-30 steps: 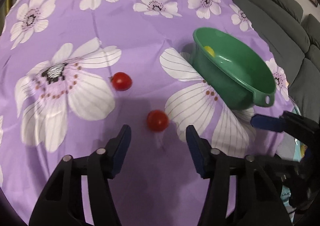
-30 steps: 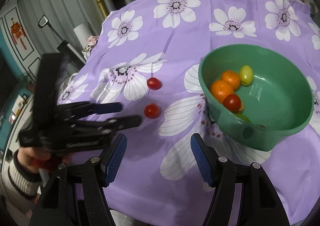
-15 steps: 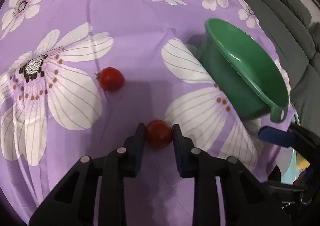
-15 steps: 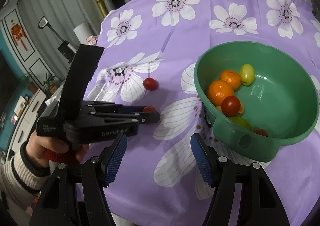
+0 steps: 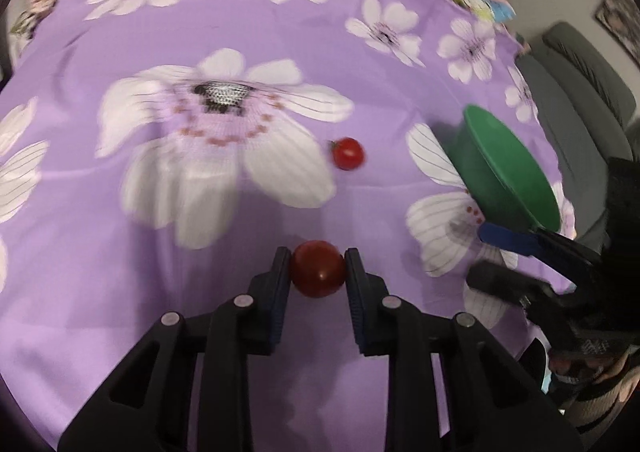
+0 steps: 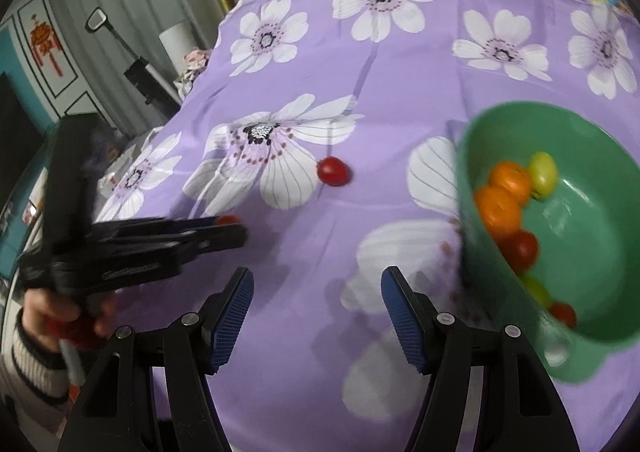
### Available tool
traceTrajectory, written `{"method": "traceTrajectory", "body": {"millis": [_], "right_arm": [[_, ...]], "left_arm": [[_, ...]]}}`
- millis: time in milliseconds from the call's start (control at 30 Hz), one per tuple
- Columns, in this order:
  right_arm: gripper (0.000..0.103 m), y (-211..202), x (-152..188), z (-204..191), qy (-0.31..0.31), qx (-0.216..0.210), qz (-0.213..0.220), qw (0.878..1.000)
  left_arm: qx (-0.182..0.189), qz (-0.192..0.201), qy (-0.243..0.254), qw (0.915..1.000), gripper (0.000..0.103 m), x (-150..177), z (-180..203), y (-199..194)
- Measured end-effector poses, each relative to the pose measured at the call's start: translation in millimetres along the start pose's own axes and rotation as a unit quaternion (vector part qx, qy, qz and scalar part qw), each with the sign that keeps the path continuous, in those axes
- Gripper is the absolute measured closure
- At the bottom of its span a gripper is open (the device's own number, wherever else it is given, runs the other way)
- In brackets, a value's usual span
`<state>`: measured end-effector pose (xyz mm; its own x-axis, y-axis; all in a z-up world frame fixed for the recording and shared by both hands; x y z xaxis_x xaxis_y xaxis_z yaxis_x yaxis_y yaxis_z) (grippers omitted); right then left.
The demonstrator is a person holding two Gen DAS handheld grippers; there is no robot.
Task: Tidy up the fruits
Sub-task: 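Close the left tool on a cherry tomato while the right tool grasps the other, then carry both held cherry tomatoes into the green bowl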
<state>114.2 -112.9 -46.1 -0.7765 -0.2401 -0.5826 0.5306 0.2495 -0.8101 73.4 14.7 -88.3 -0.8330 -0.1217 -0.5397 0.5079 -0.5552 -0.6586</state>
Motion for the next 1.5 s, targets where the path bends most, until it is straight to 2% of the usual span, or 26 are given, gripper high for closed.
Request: {"method": "traceTrajectory", "body": {"millis": [233, 333, 633, 667, 800, 867, 933, 967, 1167, 1500], "right_arm": [[0.036, 39.1, -26.5, -13.6, -0.012, 0.014, -0.019, 1.0], [0.036, 54.4, -36.6, -14.3, -0.01, 0.016, -0.032, 0.999], [0.036, 95.4, -58.7, -7.3, -0.031, 0.059, -0.057, 0.996], [0.037, 98.8, -60.4, -7.4, -0.035, 0.063, -0.058, 0.996], [0.055, 109.2, -59.1, -9.7, -0.055, 0.072, -0.071, 0.993], [0.056, 109.6, -62.0, -9.3, -0.057, 0.075, -0.067, 0.993], [0.064, 110.5, -64.0, -7.7, -0.06, 0.08, -0.065, 0.993], [0.071, 110.7, -64.6, -6.3, -0.063, 0.087, -0.063, 0.992], [0.071, 100.9, -59.8, -8.4, -0.051, 0.063, -0.06, 0.995], [0.071, 41.2, -36.6, -28.9, -0.046, 0.007, -0.027, 0.999]], "left_arm": [[0.001, 0.015, -0.016, 0.9998, 0.076, 2.2, -16.2, -16.5], [0.012, 0.017, -0.016, 0.9997, 0.076, 1.4, -16.0, -15.9], [0.025, 0.009, -0.017, 0.9995, 0.076, -8.9, -24.8, -6.3], [0.024, 0.007, -0.018, 0.9995, 0.076, -9.5, -26.2, -5.8], [0.023, 0.005, -0.018, 0.9996, 0.077, -13.7, -29.7, -3.5], [0.025, 0.006, -0.017, 0.9995, 0.076, -15.3, -30.7, -2.8], [0.024, 0.005, -0.019, 0.9995, 0.076, -14.0, -32.2, -2.2], [0.023, 0.005, -0.02, 0.9995, 0.076, -13.4, -32.9, -1.8], [0.015, 0.006, -0.018, 0.9997, 0.076, -13.8, -32.0, -4.1], [-0.005, 0.005, 0.01, 0.9999, 0.076, -10.0, -18.4, -10.0]]}}
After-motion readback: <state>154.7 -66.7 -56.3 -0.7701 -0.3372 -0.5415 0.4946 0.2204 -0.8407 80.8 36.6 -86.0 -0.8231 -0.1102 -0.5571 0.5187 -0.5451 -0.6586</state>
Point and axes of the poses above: each gripper's, at about its wrist camera, not at the fingertips, and y roughly the way its jaws point, z to its right, x to its underside, the point moved 9 cm from there along y, roughly the way its jaws point, and after that the axes turned 13 degrees about x, right-handed, at the moved point
